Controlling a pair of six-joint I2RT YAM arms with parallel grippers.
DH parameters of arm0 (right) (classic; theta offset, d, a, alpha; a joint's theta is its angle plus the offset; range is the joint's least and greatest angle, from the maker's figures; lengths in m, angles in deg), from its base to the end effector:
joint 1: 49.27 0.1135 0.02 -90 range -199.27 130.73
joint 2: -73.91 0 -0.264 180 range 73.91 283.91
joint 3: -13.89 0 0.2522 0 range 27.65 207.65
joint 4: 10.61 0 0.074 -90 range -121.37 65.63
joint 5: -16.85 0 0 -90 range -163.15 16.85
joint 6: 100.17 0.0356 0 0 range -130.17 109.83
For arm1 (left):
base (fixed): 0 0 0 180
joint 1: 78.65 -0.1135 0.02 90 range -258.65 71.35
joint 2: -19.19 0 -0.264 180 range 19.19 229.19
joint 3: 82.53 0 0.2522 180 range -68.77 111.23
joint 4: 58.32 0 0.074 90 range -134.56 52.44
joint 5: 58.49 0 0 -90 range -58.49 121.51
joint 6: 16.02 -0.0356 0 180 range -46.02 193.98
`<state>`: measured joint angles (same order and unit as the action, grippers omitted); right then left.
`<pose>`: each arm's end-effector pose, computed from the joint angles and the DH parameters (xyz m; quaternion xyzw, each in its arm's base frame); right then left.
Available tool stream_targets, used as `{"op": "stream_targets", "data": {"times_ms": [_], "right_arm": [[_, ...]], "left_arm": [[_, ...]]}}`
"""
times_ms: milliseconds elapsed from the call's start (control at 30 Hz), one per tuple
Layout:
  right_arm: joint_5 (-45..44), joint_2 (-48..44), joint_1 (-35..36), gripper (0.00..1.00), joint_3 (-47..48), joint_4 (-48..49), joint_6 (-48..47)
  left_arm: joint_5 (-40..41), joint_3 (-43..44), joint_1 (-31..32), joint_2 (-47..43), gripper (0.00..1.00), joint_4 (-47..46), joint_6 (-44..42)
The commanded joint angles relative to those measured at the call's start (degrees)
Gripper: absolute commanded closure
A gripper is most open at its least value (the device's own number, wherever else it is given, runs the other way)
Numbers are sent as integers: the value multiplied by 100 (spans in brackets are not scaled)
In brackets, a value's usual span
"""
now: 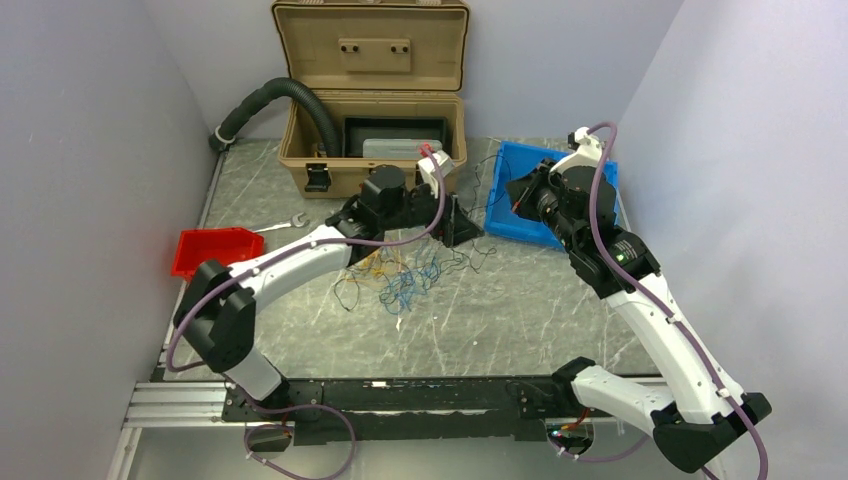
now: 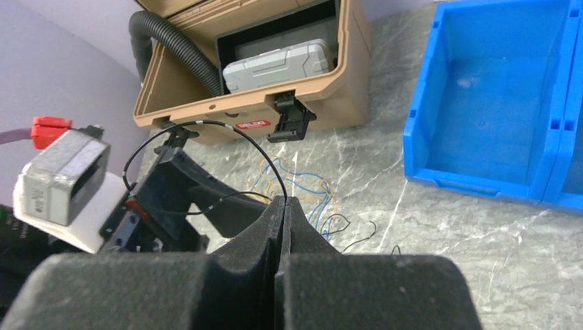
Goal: Untangle the cables
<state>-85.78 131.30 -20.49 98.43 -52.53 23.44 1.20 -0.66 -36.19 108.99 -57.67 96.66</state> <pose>0.1854 0.0930 0.4232 0.1003 0.7838 0.2397 0.5641 0.2626 -0.2647 0.3271 0.2936 0.6915 -0.5059 0.4239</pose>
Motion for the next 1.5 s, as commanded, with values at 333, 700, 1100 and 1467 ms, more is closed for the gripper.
{"op": "stream_targets", "data": {"times_ms": [333,700,1100,1467], "right_arm": [[119,-315,5,90,-214,169,-44],[812,-1353,1,14,-1990,1161,-680],[3262,-1889,24,7,-4101,4059,-1075],[758,-2395,22,8,-3908,2776,-775]], "left_arm": [[-322,477,141,359,100,-884,760],[7,1155,-63,-545,100,695,697],[35,2018,-173,-727,100,1248,974],[270,2549,-170,-426,100,1456,883]]}}
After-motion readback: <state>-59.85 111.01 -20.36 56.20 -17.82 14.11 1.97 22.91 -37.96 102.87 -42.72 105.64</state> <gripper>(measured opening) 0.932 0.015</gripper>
